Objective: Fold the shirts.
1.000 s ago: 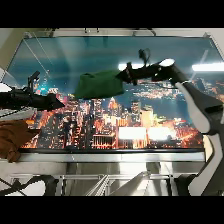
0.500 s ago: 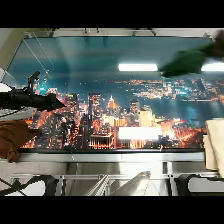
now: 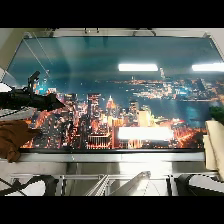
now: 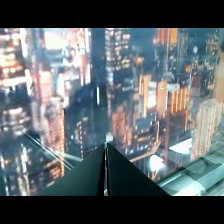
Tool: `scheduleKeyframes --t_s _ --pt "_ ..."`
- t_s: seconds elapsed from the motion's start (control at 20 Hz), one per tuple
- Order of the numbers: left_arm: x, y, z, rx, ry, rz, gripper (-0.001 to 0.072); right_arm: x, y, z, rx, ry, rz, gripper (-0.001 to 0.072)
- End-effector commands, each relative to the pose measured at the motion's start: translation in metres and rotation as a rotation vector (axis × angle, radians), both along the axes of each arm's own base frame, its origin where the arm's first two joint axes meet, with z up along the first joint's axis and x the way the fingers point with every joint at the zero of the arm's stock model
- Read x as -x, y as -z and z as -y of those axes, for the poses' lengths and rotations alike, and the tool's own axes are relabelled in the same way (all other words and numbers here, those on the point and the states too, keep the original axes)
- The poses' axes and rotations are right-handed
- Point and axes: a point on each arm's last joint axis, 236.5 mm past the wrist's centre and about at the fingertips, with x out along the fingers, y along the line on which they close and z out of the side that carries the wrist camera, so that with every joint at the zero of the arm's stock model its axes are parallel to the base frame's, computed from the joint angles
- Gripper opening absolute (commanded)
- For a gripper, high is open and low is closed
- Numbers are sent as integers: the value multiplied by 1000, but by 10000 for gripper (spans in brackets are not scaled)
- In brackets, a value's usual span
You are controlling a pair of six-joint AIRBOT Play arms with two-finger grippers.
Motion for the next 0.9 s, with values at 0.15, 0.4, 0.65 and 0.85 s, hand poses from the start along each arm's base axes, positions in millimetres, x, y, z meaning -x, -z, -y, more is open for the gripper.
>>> scheduleKeyframes --t_s 0.15,0.4,0.65,0.85 --pt "3 0 1 5 7 -9 20 84 36 0 -72 50 -281 24" --pt "3 0 1 5 7 -10 20 119 64 -19 -165 49 -396 24" --pt "5 0 2 8 13 -16 20 179 87 -30 -225 63 -602 25" --pt "5 0 2 8 13 -16 20 214 76 -14 -164 97 -727 25"
